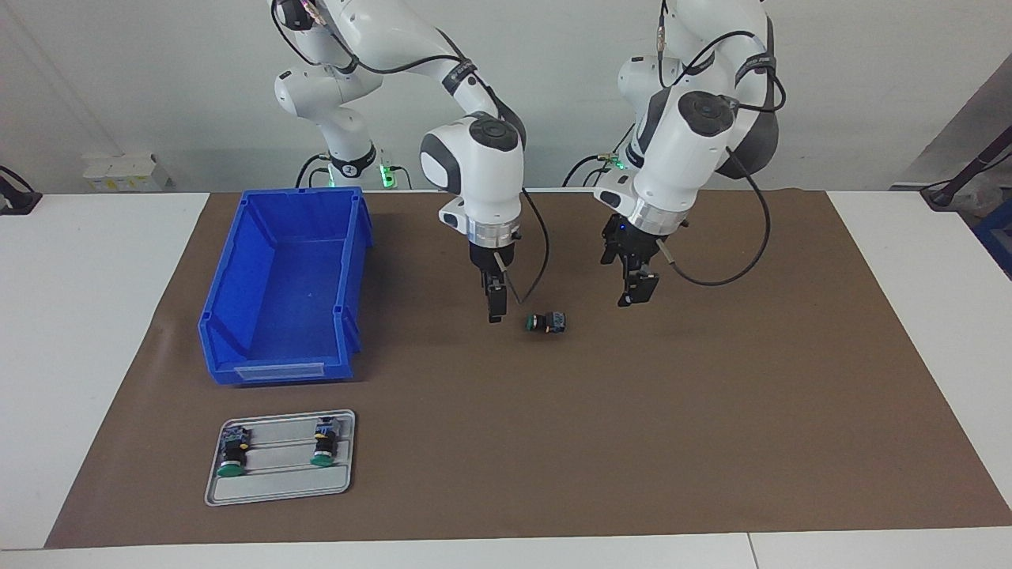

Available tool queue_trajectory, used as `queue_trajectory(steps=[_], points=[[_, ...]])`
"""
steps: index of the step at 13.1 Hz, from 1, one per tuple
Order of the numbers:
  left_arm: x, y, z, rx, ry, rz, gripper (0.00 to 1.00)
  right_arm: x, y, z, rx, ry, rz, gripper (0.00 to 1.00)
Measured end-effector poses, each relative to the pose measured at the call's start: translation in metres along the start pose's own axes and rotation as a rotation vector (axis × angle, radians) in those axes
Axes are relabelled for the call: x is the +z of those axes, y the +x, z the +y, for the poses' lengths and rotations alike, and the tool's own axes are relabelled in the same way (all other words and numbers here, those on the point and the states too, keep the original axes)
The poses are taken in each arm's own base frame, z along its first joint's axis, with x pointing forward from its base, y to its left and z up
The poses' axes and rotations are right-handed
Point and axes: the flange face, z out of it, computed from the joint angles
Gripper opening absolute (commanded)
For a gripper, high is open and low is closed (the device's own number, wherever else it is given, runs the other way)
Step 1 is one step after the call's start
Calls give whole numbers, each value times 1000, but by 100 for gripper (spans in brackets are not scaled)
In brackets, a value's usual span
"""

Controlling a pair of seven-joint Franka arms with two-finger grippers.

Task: Place and press button with both arms

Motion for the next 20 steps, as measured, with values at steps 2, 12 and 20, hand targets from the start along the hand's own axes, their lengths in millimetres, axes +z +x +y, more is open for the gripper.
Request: queue_trajectory(steps=[2,12,20], points=[[27,13,16,-14,18,11,100,-10,29,-9,-54,-4,-35,97],[162,72,69,-106,70,-65,100,-65,198,-29,-453,-25,-62,99],[187,75,59,-18,163,-46,100,-137,294,-17,-1169,-38,-70,100]])
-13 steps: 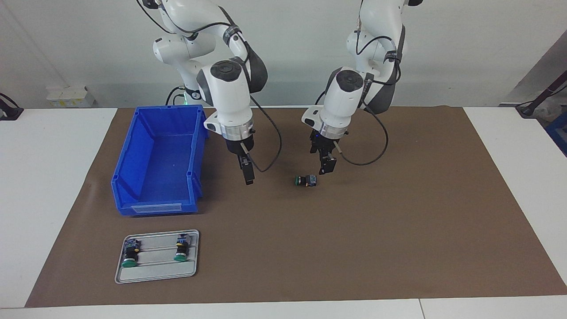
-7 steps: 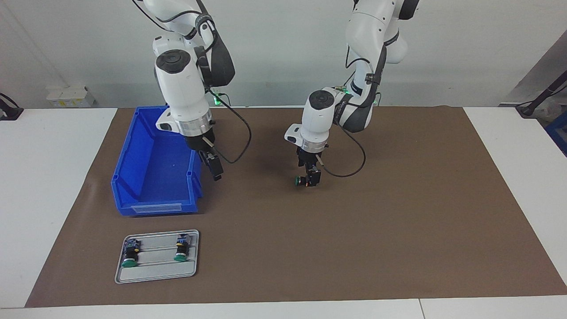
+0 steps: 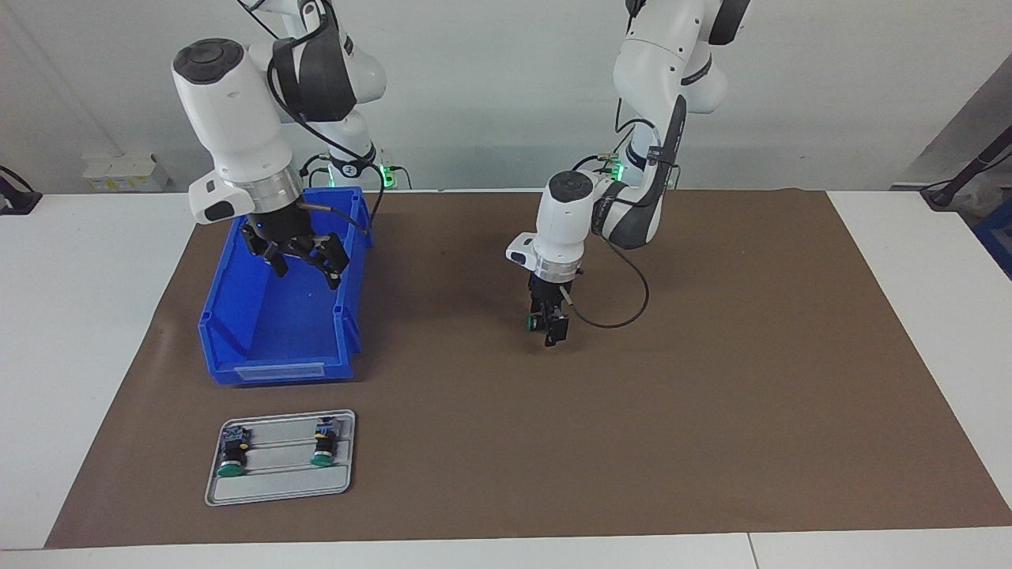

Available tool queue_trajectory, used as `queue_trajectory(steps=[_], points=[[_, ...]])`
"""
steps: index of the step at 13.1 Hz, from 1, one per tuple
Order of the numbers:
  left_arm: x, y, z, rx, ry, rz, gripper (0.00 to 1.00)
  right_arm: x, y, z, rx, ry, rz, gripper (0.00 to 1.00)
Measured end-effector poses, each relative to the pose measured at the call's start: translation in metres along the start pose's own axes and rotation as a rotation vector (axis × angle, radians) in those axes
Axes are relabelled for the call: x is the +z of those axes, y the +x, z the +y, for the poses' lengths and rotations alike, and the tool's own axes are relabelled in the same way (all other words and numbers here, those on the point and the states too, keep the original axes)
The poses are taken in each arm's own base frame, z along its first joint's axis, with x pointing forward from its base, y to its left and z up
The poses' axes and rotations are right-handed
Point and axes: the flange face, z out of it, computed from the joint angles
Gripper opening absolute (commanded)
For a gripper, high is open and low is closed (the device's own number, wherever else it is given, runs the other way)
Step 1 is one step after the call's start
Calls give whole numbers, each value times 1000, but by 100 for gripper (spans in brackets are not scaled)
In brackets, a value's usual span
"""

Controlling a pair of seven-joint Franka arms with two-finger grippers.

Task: Place and press button with both arms

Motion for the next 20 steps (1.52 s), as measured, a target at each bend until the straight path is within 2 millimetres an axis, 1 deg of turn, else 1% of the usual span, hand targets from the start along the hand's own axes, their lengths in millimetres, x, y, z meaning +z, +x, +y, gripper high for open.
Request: queue_trajectory(steps=[1,3,4,7,8,10,11,12,14,15,17,20], points=[[5,0,1,5,-2,-3,100,-11,0,9,-42,-4,-6,100],[7,0,1,7,-2,-4,100,-35,1,22,-100,-16,-17,100],[7,0,1,8,-1,-4,96,-43,2,28,-117,-23,-20,100],[6,1,1,10,0,-2,75,-65,5,49,-142,-35,-39,100],[6,1,1,9,1,-1,62,-70,4,51,-144,-36,-47,100],[5,2,1,8,3,2,48,-72,-2,52,-144,-41,-74,100],[5,2,0,7,6,5,43,-73,-5,53,-144,-43,-84,100],[4,2,0,6,7,6,36,-73,-10,54,-144,-44,-89,100],[4,2,-1,5,9,7,27,-73,-17,55,-146,-44,-88,100],[4,2,-1,4,10,9,21,-73,-19,55,-148,-43,-84,100],[4,0,-4,-1,12,8,11,-74,-21,51,-157,-42,-80,100],[2,0,-7,-34,17,11,8,-71,-22,47,-164,-43,-87,100]])
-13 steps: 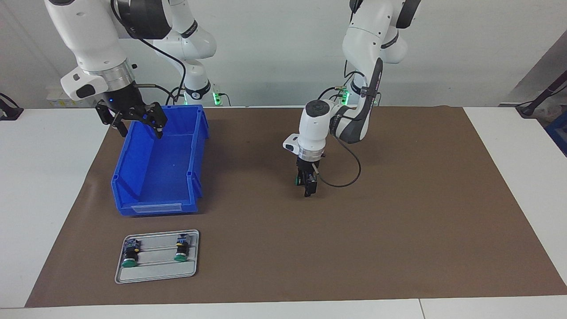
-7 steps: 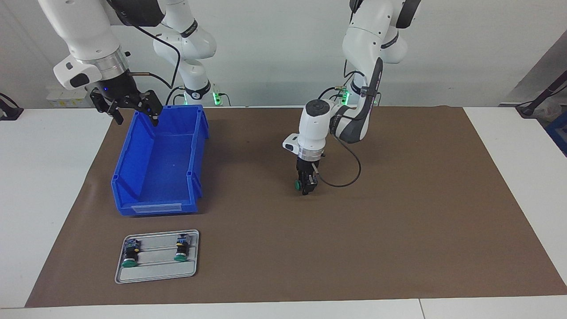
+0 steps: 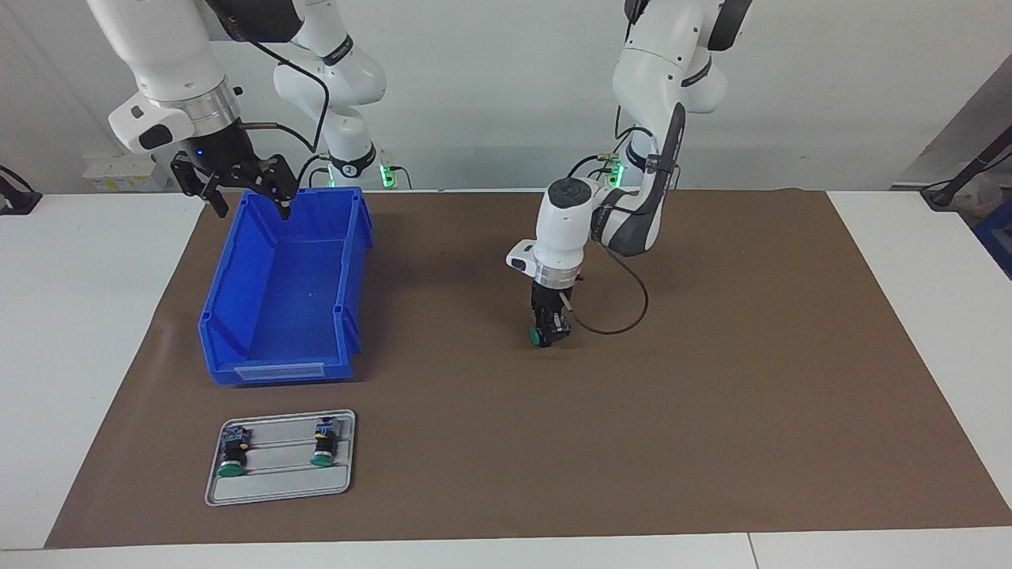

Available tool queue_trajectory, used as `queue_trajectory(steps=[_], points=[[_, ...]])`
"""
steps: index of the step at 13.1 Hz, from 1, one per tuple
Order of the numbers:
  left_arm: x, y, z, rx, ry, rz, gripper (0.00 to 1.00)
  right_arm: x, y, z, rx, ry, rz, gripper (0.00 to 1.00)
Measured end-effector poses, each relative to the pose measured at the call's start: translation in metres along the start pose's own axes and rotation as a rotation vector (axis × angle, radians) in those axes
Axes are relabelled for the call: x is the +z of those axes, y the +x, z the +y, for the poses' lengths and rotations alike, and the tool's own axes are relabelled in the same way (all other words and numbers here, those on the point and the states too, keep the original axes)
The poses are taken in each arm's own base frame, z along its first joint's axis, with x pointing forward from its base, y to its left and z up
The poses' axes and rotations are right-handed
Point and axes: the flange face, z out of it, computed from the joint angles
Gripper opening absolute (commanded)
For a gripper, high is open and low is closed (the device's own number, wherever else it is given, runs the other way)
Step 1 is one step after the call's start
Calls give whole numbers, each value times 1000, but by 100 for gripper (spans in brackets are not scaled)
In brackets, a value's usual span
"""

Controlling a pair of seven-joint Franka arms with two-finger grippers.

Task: Place and press button with both arms

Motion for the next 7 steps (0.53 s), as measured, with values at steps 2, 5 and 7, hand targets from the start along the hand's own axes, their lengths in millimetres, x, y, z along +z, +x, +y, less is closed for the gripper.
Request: queue_trajectory(steps=[2,5,7], points=[[-4,3,-3,-36,8,8,5,0,0,0,0,1,-1,100],[-11,8,-9,-71,21,23,5,0,-1,-1,-1,1,0,100],[-15,11,-14,-95,27,34,1,0,-1,-1,-1,1,-1,100]])
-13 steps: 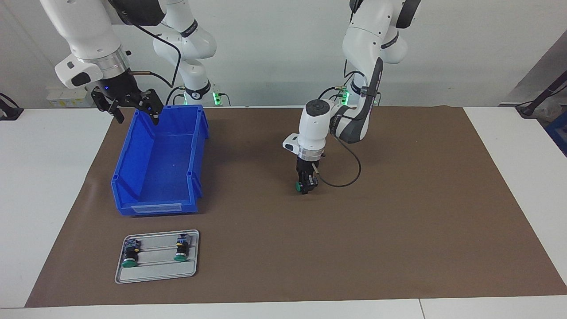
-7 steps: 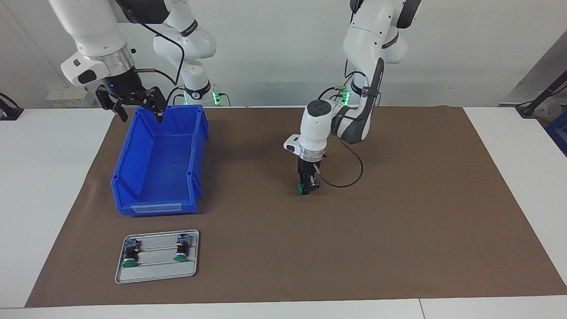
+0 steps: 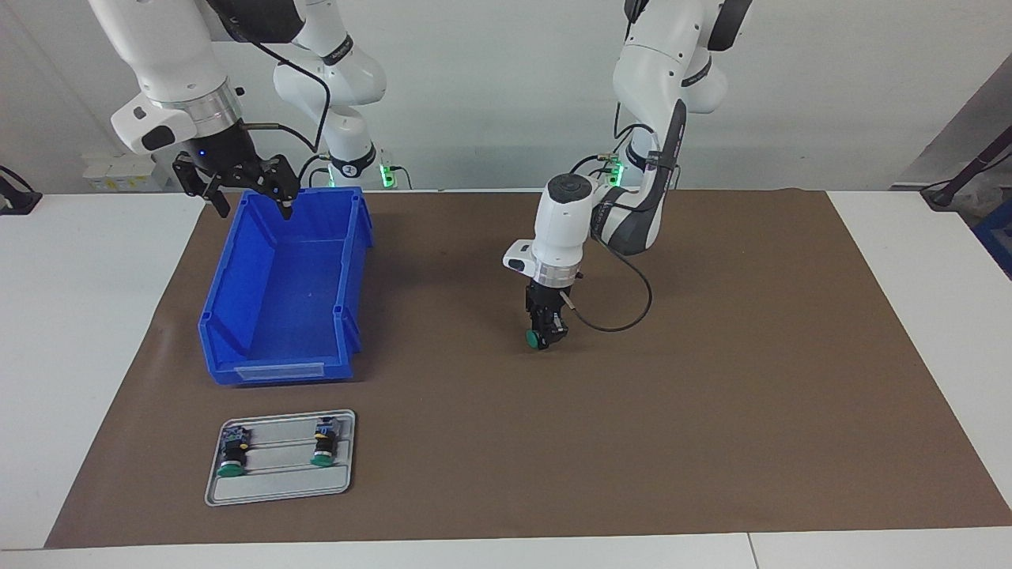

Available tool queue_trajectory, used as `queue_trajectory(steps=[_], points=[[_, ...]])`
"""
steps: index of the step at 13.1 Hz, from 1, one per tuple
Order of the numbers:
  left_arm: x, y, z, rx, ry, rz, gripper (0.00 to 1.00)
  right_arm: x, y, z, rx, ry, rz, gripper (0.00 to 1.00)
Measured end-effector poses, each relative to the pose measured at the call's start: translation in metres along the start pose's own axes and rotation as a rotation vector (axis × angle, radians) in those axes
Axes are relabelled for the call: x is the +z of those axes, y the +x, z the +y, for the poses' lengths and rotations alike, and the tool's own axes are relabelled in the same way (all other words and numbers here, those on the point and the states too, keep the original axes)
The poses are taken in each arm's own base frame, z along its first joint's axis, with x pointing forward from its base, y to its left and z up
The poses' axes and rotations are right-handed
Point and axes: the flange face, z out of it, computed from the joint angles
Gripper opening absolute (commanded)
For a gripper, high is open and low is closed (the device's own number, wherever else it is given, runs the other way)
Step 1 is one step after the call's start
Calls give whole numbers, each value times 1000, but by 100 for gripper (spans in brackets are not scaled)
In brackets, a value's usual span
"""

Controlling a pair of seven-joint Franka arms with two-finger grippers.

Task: Place and press button with both arms

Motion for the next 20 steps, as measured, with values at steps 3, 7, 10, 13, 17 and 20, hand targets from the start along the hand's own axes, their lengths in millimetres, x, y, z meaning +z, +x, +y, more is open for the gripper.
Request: queue_trajectory(steps=[3,7,10,13,17,20], points=[[-15,4,-22,-36,18,16,0,0,0,0,0,0,0,100],[-36,-13,-68,-133,20,52,0,0,0,0,0,0,0,100],[-59,-35,-97,-171,-36,119,0,0,0,0,0,0,0,100],[-85,-69,-123,-209,-142,203,0,0,0,0,0,0,0,100],[-109,-139,-157,-222,-288,400,0,0,0,0,0,0,0,100],[-103,-186,-162,-235,-305,530,0,0,0,0,0,0,0,100]])
